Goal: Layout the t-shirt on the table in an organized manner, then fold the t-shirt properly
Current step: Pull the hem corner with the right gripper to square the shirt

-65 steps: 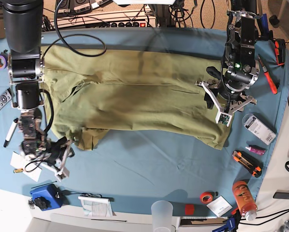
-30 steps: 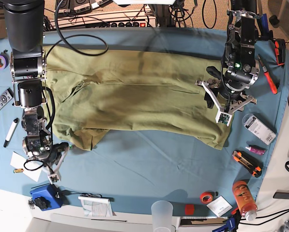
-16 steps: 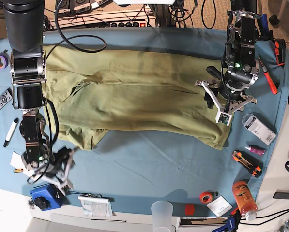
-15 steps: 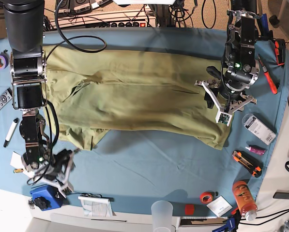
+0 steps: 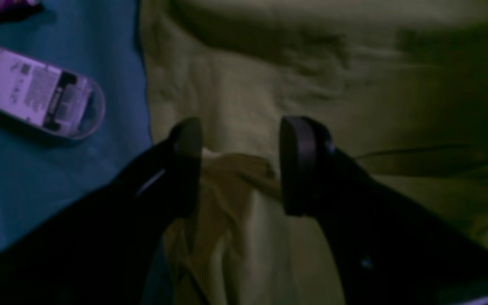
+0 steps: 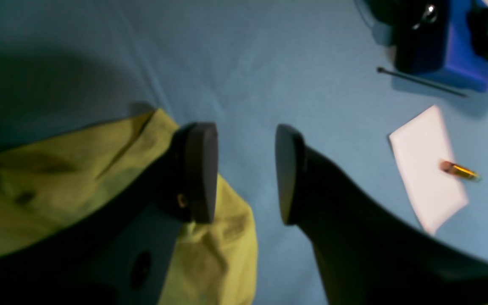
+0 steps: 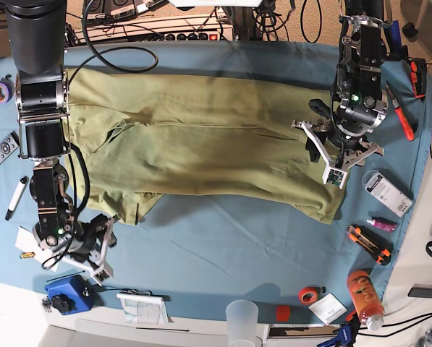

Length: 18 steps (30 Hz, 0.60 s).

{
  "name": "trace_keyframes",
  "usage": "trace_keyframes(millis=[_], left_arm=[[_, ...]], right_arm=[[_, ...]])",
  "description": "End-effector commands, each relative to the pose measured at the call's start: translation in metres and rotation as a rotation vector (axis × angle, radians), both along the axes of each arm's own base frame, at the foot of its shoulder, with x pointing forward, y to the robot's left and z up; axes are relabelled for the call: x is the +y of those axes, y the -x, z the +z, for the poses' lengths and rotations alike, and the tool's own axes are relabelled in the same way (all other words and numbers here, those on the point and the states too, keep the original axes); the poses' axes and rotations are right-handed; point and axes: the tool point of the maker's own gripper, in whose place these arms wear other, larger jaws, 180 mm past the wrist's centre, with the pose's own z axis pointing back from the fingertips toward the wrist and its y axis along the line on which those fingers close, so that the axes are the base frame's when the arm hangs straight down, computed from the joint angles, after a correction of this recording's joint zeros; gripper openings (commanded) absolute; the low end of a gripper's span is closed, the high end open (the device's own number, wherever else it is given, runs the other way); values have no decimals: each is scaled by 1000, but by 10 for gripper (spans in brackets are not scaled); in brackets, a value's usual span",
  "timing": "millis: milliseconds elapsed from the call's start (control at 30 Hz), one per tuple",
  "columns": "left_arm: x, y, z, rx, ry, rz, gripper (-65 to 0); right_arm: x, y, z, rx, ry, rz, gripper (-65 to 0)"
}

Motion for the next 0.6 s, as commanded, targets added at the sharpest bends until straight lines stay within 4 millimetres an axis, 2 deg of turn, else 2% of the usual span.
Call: trace_keyframes(millis=[0, 67, 133, 367, 567], left_arm=[[0, -7, 12, -48, 2, -3, -349], [0, -7, 12, -48, 2, -3, -349], [0, -7, 12, -48, 2, -3, -349], [-4, -7, 12, -45, 28, -8, -349], [-4, -7, 12, -44, 26, -8, -349]], right_arm=[[-17, -7, 10, -23, 21, -33, -420], [-26, 0, -11, 29, 19, -33, -420], [-30, 6, -24, 64, 15, -36, -420], [-38, 11, -30, 83, 42, -45, -420], [-37, 24, -49, 131, 40, -47, -422]])
